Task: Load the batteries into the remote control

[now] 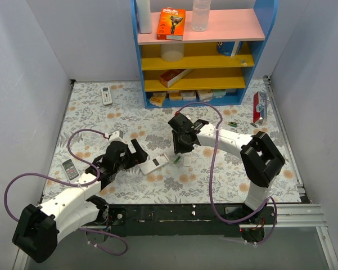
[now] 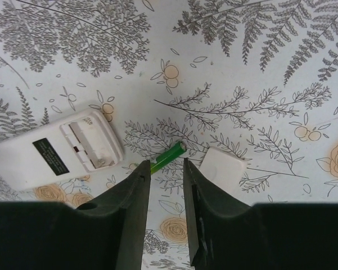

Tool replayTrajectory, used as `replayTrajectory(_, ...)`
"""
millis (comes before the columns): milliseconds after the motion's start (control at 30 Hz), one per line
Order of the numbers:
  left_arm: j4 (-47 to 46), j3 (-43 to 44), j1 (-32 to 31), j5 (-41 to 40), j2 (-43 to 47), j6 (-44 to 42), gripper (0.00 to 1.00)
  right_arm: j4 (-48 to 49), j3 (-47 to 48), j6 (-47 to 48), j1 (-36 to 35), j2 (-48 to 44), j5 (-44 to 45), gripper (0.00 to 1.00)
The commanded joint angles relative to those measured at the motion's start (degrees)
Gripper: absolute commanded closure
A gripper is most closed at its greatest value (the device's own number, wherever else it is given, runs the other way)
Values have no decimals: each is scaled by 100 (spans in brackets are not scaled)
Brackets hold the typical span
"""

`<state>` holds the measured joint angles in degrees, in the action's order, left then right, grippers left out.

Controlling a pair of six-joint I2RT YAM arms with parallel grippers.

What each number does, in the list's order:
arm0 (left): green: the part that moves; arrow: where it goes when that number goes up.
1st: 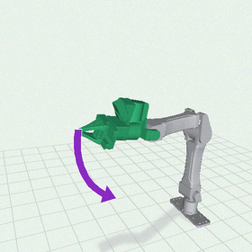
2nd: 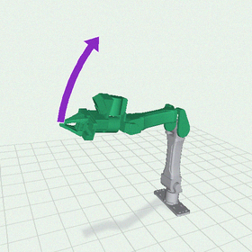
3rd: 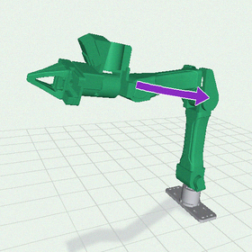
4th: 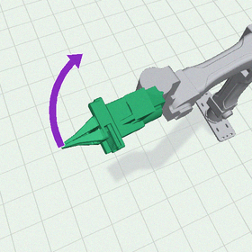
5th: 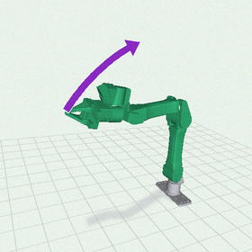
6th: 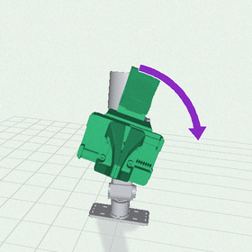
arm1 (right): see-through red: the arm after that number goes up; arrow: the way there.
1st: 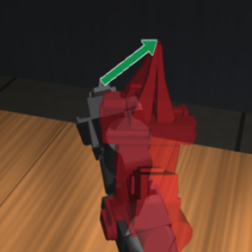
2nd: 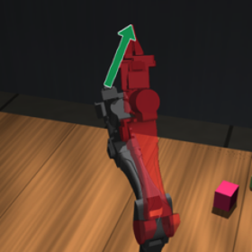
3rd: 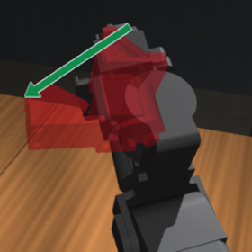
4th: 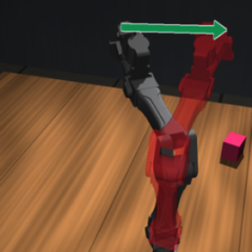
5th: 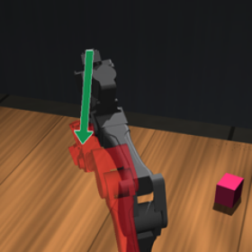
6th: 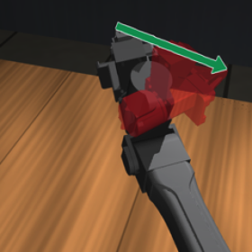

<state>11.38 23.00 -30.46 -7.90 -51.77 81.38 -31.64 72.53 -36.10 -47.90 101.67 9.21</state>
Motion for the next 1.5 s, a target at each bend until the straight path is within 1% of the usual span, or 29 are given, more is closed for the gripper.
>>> replayTrajectory(0, -214, 29, -74, 51, 132, -88, 2, 34, -186, -793, 44, 55, 115, 64)
replayTrajectory(167, -259, 11, -110, 122, 193, -97, 2, 298, -398, -1092, 44, 20, 309, 66)
replayTrajectory(300, -294, -24, -153, 113, 325, -96, 2, 202, -257, -1145, 53, 318, 90, 66)
replayTrajectory(533, -347, -68, -189, 192, 343, -123, 2, 404, -433, -1339, 53, 459, -60, 69)
replayTrajectory(667, -347, -42, -206, 175, 325, -140, 2, 465, -503, -1330, 53, 512, -51, 74)
replayTrajectory(767, -312, 2, -206, 175, 308, -176, 2, 430, -547, -1286, 53, 503, -86, 75)
replayTrajectory(867, -259, 55, -215, 175, 308, -202, 2, 448, -600, -1181, 35, 459, -121, 81)
replayTrajectory(933, -206, 116, -215, 175, 290, -228, 2, 448, -600, -996, 26, 442, -95, 85)
replayTrajectory(967, -180, 143, -215, 184, 281, -237, 2, 457, -600, -900, 18, 442, -86, 90)
replayTrajectory(1033, -83, 195, -215, 210, 238, -289, 2, 413, -512, -558, 17, 459, -78, 92)
replayTrajectory(1100, 30, 327, -215, 245, 176, -334, 2, 343, -407, -320, 0, 486, 62, 98)
replayTrajectory(1200, 180, 538, -215, 350, 88, -474, 2, 421, -477, 224, 0, 319, 142, 99)
replayTrajectory(1300, 373, 810, -224, 499, -192, -790, 2, 763, -687, 734, 0, 12, 64, 99)
replayTrajectory(1433, 777, 1293, -224, 649, -781, -1352, 2, 1308, -1003, 1271, 0, -436, -174, 99)
replayTrajectory(1467, 848, 1373, -224, 684, -1061, -1492, 2, 1422, -1056, 1446, 0, -594, -209, 99)
